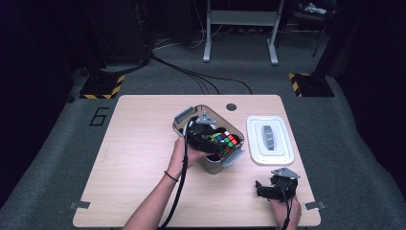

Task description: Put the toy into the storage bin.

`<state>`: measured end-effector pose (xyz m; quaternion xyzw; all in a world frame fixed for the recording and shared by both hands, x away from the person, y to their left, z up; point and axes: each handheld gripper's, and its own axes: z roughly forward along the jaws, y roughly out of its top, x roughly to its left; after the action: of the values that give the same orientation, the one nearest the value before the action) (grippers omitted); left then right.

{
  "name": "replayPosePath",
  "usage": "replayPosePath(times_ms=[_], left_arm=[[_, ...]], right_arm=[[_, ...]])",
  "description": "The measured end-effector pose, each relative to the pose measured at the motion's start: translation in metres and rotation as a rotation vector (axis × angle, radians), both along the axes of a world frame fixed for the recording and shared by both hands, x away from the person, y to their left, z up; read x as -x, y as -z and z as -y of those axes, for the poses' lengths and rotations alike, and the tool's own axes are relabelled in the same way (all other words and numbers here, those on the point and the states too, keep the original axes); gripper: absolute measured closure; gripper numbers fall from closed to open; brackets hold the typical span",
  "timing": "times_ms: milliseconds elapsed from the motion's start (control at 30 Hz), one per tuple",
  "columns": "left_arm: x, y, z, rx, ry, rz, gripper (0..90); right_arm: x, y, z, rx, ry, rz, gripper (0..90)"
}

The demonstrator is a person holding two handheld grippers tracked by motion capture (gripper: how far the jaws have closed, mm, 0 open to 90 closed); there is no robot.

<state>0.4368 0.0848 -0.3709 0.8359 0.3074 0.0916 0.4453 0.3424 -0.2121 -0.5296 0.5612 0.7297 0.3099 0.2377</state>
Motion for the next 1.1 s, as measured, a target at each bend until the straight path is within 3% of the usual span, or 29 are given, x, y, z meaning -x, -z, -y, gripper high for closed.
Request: replayPosePath(times_ms=[67,200,333,600,867,967,1100], left_arm=[[-0.002,0.000,-0.001,-0.014,-0.016,0.013,31.6],[-0.006,0.006,0.000,-0.009,-0.002,-0.001,42.7],[-0.004,0.014,0.008,-0.047,0.029,-0.002,49.1],[-0.005,0.019,0.008,-0.064,0.023,0.009,49.5],[-0.005,0.018,0.006,-0.036,0.020,-0.007,48.6],[-0.006,0.014,0.002,-0.035,-0.009,-0.016,36.7],[-0.002,0.007,-0.007,-0.037,-0.041,0.003,25.9]], right_arm=[[0.000,0.000,0.000,0.000,0.000,0.000,0.4],[0.000,0.000,0.000,0.000,0.000,0.000,0.5],[0.000,0.000,0.000,0.000,0.000,0.000,0.4],[0.000,0.000,0.000,0.000,0.000,0.000,0.5],[0.000,0.000,0.000,0.000,0.000,0.000,0.5],[0.000,0.000,0.000,0.000,-0.001,0.000,0.5],[0.000,0.000,0.000,0.000,-0.001,0.000,0.5]])
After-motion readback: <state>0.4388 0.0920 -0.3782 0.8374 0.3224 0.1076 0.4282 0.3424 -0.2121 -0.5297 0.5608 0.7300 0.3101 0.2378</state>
